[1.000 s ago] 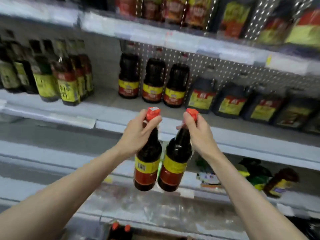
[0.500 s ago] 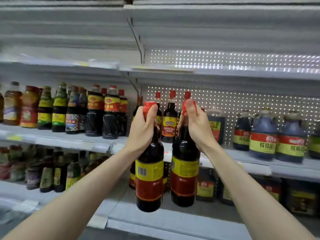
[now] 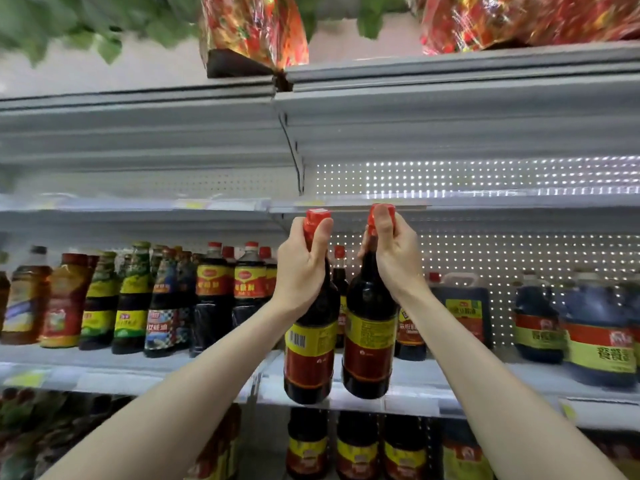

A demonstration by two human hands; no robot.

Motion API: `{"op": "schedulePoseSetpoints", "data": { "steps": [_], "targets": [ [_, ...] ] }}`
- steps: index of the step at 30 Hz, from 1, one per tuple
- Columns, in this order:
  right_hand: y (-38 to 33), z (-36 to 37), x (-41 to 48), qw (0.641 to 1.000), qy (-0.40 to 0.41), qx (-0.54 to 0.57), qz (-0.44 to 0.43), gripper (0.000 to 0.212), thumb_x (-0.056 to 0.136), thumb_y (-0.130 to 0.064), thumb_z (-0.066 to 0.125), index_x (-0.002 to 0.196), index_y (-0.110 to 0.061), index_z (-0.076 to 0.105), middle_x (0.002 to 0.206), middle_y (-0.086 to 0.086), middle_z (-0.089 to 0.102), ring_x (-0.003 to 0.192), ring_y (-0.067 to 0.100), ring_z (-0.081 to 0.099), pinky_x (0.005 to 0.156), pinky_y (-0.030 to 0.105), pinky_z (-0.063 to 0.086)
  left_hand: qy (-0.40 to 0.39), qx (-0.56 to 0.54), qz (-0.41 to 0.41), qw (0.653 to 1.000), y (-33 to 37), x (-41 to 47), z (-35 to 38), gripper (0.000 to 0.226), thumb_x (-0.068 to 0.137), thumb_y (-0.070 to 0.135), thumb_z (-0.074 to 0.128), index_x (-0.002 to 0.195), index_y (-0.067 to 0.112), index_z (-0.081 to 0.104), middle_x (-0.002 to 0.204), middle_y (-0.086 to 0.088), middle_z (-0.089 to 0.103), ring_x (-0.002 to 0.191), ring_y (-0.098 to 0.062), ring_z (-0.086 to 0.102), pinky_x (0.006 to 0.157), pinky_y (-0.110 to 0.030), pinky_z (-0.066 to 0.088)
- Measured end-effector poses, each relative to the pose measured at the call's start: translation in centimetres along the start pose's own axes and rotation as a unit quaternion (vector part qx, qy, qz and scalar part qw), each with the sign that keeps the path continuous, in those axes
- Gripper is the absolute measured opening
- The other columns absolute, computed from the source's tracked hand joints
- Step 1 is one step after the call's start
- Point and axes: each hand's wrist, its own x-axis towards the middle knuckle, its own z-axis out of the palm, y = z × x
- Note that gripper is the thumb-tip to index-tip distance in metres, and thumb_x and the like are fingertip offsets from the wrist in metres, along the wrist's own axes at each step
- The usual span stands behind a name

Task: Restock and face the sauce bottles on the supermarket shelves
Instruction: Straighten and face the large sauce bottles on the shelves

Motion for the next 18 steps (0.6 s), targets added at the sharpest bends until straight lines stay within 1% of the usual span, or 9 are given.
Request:
{"op": "schedulePoseSetpoints", "data": {
  "steps": [2, 4, 6, 8, 11, 12, 15, 16, 18],
  "targets": [
    [1.2, 1.7, 0.8, 0.999, 0.022, -0.023, -0.003, 0.068, 0.080, -0.077, 0.037, 0.075, -0.010, 0.051, 0.070, 0.025, 0.055, 0.068, 0.044, 0.056, 0.067, 0.049, 0.051, 0.001, -0.006, 0.007, 1.000, -2.0, 1.3, -0.3, 0.061, 0.074, 0.083, 0.033, 0.085, 0.025, 0.048, 0.069, -0.006, 0.058, 0.063, -0.024, 0.058, 0.061, -0.033, 0.048],
    [2.4, 3.1, 1.5, 0.999, 0.037, -0.040, -0.003, 0.062, 0.083, -0.074, 0.037, 0.074, -0.014, 0.050, 0.069, 0.021, 0.057, 0.067, 0.042, 0.057, 0.067, 0.049, 0.052, -0.002, -0.023, 0.010, 1.000, -4.0, 2.4, -0.4, 0.059, 0.075, 0.082, 0.033, 0.085, 0.026, 0.048, 0.070, -0.011, 0.060, 0.063, -0.026, 0.058, 0.061, -0.032, 0.048],
    [3.7, 4.1, 2.2, 0.997, 0.051, -0.062, 0.001, 0.056, 0.088, -0.067, 0.039, 0.073, -0.015, 0.050, 0.065, 0.015, 0.056, 0.062, 0.033, 0.058, 0.066, 0.045, 0.051, -0.007, -0.034, 0.011, 0.999, -5.7, 3.4, -0.2, 0.055, 0.077, 0.077, 0.035, 0.084, 0.025, 0.048, 0.068, -0.009, 0.058, 0.058, -0.017, 0.054, 0.058, -0.023, 0.045],
    [5.1, 4.7, 3.0, 0.996, 0.057, -0.066, -0.002, 0.052, 0.089, -0.060, 0.039, 0.074, -0.012, 0.050, 0.063, 0.010, 0.055, 0.057, 0.019, 0.056, 0.064, 0.037, 0.049, -0.011, -0.048, 0.003, 0.999, -6.9, 4.0, 0.2, 0.047, 0.077, 0.069, 0.036, 0.080, 0.023, 0.046, 0.065, 0.001, 0.052, 0.057, -0.005, 0.047, 0.056, -0.015, 0.041],
    [7.3, 5.3, 3.9, 0.996, 0.058, -0.071, 0.001, 0.050, 0.087, -0.058, 0.038, 0.075, -0.012, 0.050, 0.062, 0.011, 0.055, 0.055, 0.013, 0.056, 0.061, 0.025, 0.047, -0.007, -0.061, -0.014, 0.998, -9.4, 4.7, 1.0, 0.037, 0.084, 0.058, 0.039, 0.079, 0.022, 0.045, 0.067, 0.004, 0.051, 0.057, -0.002, 0.047, 0.056, -0.013, 0.039],
    [7.9, 5.4, 4.1, 0.996, 0.058, -0.073, 0.005, 0.051, 0.086, -0.061, 0.038, 0.075, -0.013, 0.051, 0.061, 0.011, 0.056, 0.055, 0.015, 0.058, 0.062, 0.026, 0.048, -0.007, -0.063, -0.021, 0.998, -10.2, 4.8, 1.2, 0.034, 0.086, 0.055, 0.040, 0.080, 0.022, 0.045, 0.068, 0.005, 0.053, 0.058, -0.001, 0.048, 0.057, -0.013, 0.039],
    [10.2, 5.4, 4.8, 0.994, 0.061, -0.087, 0.017, 0.062, 0.085, -0.070, 0.036, 0.076, -0.011, 0.051, 0.067, 0.021, 0.059, 0.064, 0.032, 0.060, 0.067, 0.039, 0.050, -0.009, -0.063, -0.035, 0.997, -12.4, 5.1, 2.4, 0.027, 0.093, 0.046, 0.043, 0.081, 0.022, 0.046, 0.068, 0.008, 0.051, 0.058, 0.003, 0.049, 0.059, -0.013, 0.039],
    [10.9, 5.3, 5.0, 0.994, 0.061, -0.092, 0.020, 0.061, 0.085, -0.070, 0.036, 0.076, -0.012, 0.051, 0.068, 0.021, 0.058, 0.067, 0.035, 0.060, 0.068, 0.039, 0.049, -0.012, -0.060, -0.037, 0.997, -13.0, 5.1, 2.7, 0.025, 0.096, 0.041, 0.044, 0.081, 0.021, 0.045, 0.067, 0.009, 0.050, 0.058, 0.004, 0.049, 0.059, -0.013, 0.039],
    [12.1, 5.2, 5.3, 0.993, 0.056, -0.097, 0.025, 0.056, 0.086, -0.067, 0.036, 0.074, -0.015, 0.050, 0.067, 0.017, 0.056, 0.067, 0.033, 0.059, 0.069, 0.037, 0.048, -0.019, -0.059, -0.043, 0.997, -14.0, 5.1, 3.4, 0.024, 0.097, 0.038, 0.044, 0.079, 0.022, 0.045, 0.067, 0.009, 0.049, 0.057, 0.005, 0.049, 0.059, -0.012, 0.039]
  ]
}}
